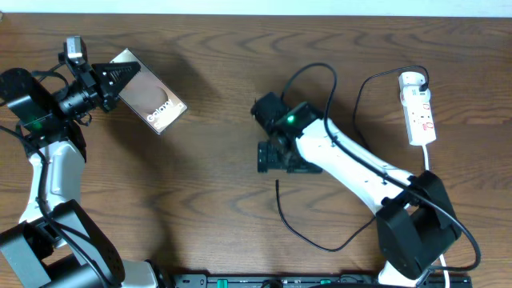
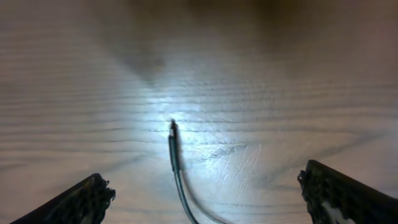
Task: Plug charger to phone and switch on socket
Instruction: 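Lower the right gripper over the black cable's plug end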
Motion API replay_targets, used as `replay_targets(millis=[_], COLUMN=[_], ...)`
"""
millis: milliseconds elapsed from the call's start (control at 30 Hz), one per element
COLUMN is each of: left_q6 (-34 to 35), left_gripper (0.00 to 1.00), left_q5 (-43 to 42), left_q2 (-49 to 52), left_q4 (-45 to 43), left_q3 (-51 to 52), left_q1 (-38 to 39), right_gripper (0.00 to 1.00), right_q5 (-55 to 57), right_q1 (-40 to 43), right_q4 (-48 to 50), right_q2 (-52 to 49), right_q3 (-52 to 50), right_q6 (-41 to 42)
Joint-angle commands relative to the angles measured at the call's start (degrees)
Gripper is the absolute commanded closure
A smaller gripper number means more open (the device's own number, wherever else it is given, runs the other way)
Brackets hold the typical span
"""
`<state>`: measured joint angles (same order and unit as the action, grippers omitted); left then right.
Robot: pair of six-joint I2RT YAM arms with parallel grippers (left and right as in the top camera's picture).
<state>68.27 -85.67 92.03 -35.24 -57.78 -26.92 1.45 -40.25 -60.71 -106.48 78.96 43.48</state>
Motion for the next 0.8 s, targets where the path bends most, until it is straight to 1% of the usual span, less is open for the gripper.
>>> replay_targets(millis=[0, 300, 533, 767], left_q6=[-1.6, -1.6, -1.9, -2.1], left_gripper=[0.93, 0.93, 0.93, 0.93], left_q5=[-1.8, -1.8, -1.8, -1.8], left_q2=[-1.0, -1.0, -1.0, -1.0], left_q4=[-0.7, -0.7, -0.7, -0.7], left_q3=[-0.5, -0.5, -0.5, -0.5], left_q1=[-0.2, -0.2, -0.2, -0.2], right_gripper=[0.04, 0.05, 0.18, 0.22], right_q5=[1.1, -1.2, -1.6, -1.7], right_q1=[-2.1, -6.0, -6.3, -6.3], right_q4=[1.8, 8.3, 10.3, 11.7], right_q2=[-0.4, -0.4, -0.6, -3.5], right_q3=[-3.1, -9.1, -10.3, -11.3], right_q6=[4.4, 7.3, 7.3, 7.3])
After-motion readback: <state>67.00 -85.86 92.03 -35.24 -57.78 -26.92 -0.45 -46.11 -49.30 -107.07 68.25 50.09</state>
